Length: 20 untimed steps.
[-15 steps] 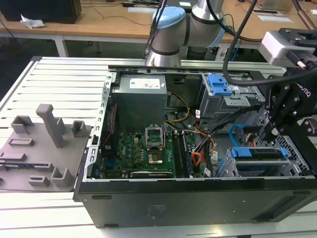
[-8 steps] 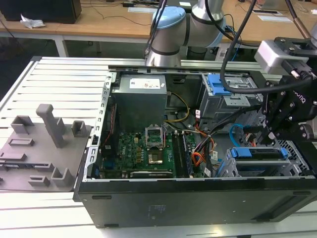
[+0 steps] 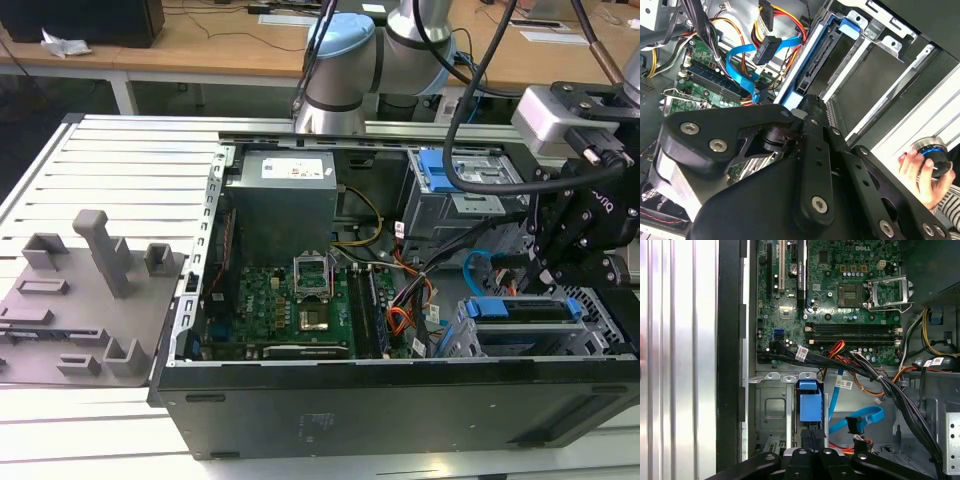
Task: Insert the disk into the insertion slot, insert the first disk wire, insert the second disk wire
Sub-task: 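Insert the disk into the insertion slot, then insert the first disk wire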
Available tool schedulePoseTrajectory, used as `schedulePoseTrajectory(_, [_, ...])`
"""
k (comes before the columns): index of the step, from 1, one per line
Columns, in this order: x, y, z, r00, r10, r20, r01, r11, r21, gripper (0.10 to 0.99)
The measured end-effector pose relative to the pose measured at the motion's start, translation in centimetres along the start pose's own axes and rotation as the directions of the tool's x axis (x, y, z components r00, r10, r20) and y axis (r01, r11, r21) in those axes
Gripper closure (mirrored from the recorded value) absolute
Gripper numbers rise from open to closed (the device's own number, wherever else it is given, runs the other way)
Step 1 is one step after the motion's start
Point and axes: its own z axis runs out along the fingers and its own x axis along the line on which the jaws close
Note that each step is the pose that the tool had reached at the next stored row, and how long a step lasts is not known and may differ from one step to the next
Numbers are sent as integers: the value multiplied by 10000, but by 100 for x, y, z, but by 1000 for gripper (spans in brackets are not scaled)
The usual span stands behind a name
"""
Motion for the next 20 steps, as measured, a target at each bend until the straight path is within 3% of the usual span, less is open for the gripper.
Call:
schedulePoseTrajectory(8, [0,-1,1,10000,0,1,0,10000,0,973])
schedulePoseTrajectory(11, [0,-1,1,10000,0,0,0,10000,0,792])
schedulePoseTrajectory(12, [0,-1,1,10000,1,0,-1,10000,0,792])
schedulePoseTrajectory(13, [0,-2,2,10000,0,0,0,10000,0,725])
schedulePoseTrajectory(15, [0,-3,2,10000,0,1,0,10000,0,725])
schedulePoseTrajectory(20, [-5,-156,-5,10000,0,0,0,10000,-1,725])
